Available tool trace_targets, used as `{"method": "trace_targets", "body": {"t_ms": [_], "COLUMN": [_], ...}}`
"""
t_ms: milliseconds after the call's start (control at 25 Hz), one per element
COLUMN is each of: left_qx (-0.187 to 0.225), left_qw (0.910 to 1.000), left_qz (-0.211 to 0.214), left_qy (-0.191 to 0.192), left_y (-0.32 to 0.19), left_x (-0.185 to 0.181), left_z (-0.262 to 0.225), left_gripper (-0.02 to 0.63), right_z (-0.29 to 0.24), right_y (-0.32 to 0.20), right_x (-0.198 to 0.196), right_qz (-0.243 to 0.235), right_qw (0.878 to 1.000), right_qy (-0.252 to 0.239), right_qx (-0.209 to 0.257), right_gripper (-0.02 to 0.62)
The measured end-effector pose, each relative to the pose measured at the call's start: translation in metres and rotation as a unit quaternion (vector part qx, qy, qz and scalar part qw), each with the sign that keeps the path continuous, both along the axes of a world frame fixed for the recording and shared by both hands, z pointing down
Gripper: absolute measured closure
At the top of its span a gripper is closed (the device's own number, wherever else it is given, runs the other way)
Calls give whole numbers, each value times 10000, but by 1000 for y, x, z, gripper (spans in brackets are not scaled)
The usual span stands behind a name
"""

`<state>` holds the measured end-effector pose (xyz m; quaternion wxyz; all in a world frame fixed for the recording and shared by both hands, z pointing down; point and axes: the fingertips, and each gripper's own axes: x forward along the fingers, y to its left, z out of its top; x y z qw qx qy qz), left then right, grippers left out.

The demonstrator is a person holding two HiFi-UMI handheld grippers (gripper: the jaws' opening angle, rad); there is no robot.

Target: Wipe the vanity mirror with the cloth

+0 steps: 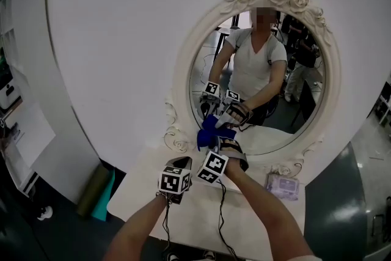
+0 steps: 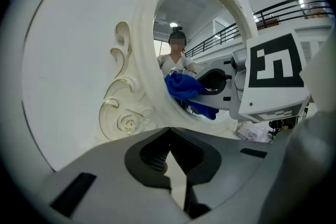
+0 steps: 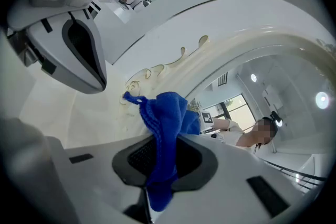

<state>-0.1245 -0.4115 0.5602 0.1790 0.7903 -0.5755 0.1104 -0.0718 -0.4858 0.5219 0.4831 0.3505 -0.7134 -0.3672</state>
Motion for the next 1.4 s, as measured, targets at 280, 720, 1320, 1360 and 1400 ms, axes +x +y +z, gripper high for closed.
{"method": "trace_targets", "body": {"t_ms": [280,720,1320,1360,1400], "left_qx": [846,2345,3320,3327,3336], "left_qw": [9960,9705,9408,9410,9410], "left_qz": [79,253,506,493,471], "left_qy": [-269,-503,-469,-372,-310], "left_y": [-30,-68,-62,-62,-62], "left_x": [13,45,92,91,90], "left_z": [-97,-308,-476,-482,-486], "left_gripper": [601,601,601,603,601], "right_z": [-74,-285,-451,-453,-455], "right_y": [4,1,10,9,7], "right_x": [20,88,117,117,118], "right_qz": [-79,309,804,819,835], "right_qw": [9989,9822,9411,9402,9398], "right_qy": [-152,312,1086,1085,1085], "right_qx": [428,1826,3101,3124,3132], "right_gripper": [529,529,529,529,529]}}
